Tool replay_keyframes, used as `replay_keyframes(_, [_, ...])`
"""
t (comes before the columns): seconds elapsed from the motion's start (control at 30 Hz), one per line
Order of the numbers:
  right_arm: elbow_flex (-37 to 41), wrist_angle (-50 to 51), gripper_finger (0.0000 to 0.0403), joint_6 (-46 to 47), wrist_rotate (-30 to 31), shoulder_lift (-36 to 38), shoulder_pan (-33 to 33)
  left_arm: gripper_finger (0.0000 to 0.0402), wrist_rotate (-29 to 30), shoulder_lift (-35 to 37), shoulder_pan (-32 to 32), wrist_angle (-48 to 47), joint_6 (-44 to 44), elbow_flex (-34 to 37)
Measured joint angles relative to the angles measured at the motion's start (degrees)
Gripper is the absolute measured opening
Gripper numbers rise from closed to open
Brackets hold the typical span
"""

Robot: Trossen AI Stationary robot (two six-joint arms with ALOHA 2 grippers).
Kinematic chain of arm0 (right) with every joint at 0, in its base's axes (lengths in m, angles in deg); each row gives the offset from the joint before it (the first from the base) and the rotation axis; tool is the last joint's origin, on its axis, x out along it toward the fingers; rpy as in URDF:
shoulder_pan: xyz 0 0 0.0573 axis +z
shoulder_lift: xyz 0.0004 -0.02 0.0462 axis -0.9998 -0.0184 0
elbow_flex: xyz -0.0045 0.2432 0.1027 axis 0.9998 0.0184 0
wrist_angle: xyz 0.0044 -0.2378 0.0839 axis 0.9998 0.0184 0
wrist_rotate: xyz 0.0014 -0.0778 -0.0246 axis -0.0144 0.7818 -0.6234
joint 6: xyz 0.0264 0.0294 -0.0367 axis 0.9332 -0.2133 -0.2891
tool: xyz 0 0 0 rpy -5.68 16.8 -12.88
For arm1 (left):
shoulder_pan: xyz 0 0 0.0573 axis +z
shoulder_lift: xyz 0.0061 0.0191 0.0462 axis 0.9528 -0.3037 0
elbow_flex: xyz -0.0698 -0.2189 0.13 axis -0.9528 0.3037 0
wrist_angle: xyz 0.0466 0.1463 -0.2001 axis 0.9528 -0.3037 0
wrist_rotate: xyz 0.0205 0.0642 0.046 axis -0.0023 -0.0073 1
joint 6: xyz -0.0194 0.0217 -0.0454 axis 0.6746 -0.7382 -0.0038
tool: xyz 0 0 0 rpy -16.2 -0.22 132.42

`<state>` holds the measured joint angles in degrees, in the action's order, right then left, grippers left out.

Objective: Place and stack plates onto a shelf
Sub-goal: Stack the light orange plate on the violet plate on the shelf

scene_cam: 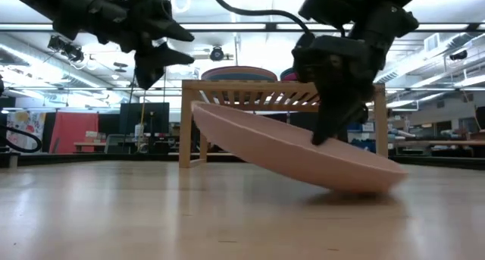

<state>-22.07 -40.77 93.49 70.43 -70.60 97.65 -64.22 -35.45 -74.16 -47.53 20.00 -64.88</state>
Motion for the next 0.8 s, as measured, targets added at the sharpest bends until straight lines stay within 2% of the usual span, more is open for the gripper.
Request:
replay_keyframes(0.2, [0.0,-3.1,0.0016,5.1,4.8,0.0,-0.4,0.0169,0.1,0.0,0.0,-5.2,5.1,0.0])
replay_keyframes(0.53, [0.0,-5.3,0.0016,8.4,9.7,0.0,-2.4,0.0169,0.0,0.0,0.0,-11.9,14.5,0.0])
replay_keyframes(0.8, [0.0,-10.6,0.0016,8.4,13.5,0.0,-3.5,0.0169,1.5,0.0,0.0,-11.9,15.0,0.0])
